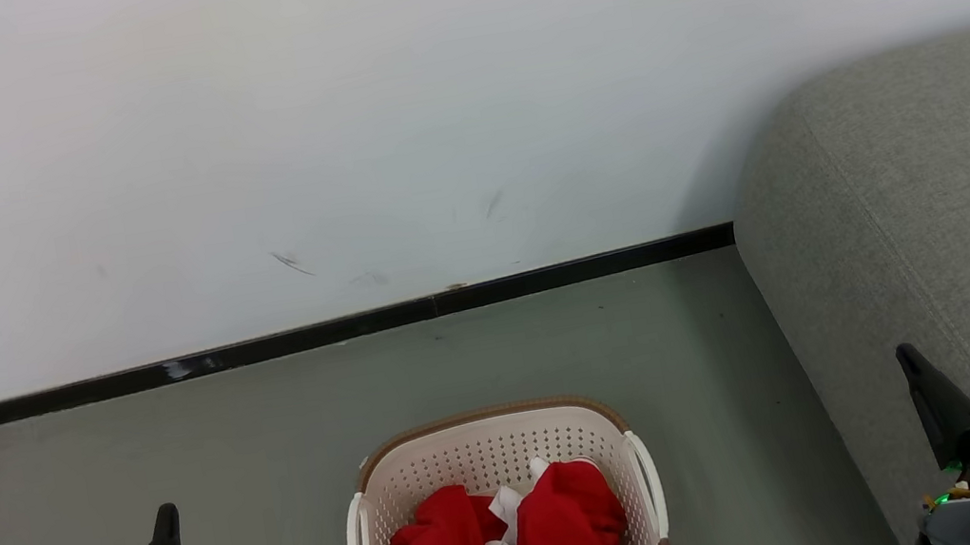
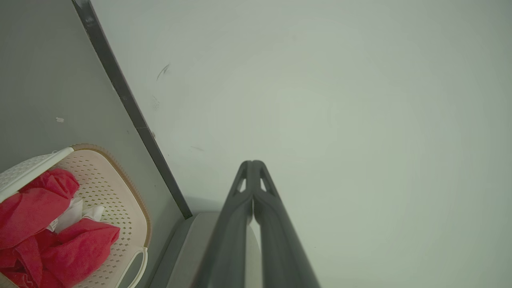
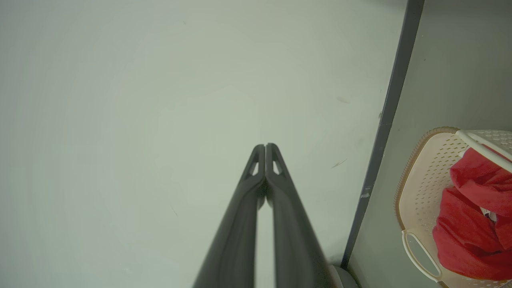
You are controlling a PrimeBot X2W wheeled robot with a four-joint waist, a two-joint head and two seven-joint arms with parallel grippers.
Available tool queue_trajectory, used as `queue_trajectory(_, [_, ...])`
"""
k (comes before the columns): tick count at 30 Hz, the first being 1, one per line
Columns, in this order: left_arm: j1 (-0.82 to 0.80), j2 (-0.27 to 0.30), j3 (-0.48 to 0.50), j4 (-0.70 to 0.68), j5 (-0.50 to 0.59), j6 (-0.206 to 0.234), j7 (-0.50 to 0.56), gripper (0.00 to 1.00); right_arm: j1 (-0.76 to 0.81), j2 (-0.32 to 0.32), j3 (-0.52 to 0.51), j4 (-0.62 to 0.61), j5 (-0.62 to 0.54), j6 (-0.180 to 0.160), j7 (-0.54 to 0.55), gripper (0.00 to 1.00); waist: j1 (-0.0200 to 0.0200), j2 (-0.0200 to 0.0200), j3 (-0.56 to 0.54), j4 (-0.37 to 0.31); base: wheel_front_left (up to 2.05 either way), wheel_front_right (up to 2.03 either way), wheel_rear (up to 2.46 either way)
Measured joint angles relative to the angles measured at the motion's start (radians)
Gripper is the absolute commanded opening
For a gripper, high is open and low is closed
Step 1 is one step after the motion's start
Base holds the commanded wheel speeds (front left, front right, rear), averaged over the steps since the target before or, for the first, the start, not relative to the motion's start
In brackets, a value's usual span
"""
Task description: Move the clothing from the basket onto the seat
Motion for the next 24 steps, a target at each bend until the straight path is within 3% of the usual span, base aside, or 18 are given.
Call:
queue_trajectory(5, [0.0, 0.0, 0.0, 0.0, 0.0, 0.0, 0.0, 0.0, 0.0, 0.0, 0.0, 0.0, 0.0, 0.0, 0.0, 0.0, 0.0, 0.0001, 0.0, 0.0, 0.0, 0.0, 0.0])
queue_trajectory(6, [0.001, -0.001, 0.0, 0.002, 0.0, 0.0, 0.0, 1.0, 0.001, 0.001, 0.001, 0.002, 0.0, 0.0, 0.0, 1.0, 0.0, 0.0, 0.0, 0.0, 0.0, 0.0, 0.0])
queue_trajectory(13, [0.056, -0.041, -0.013, 0.064, 0.0, 0.002, -0.002, 1.0, 0.072, 0.038, 0.009, 0.064, 0.0, -0.002, -0.001, 1.0, 0.0, 0.0, 0.0, 0.0, 0.0, 0.0, 0.0])
queue_trajectory(24, [0.058, -0.04, -0.03, 0.056, 0.0, 0.002, -0.023, 1.0, 0.072, 0.038, 0.021, 0.041, -0.017, -0.002, -0.029, 1.0, 0.0001, 0.0, 0.003, -0.001, 0.0, 0.0, 0.0])
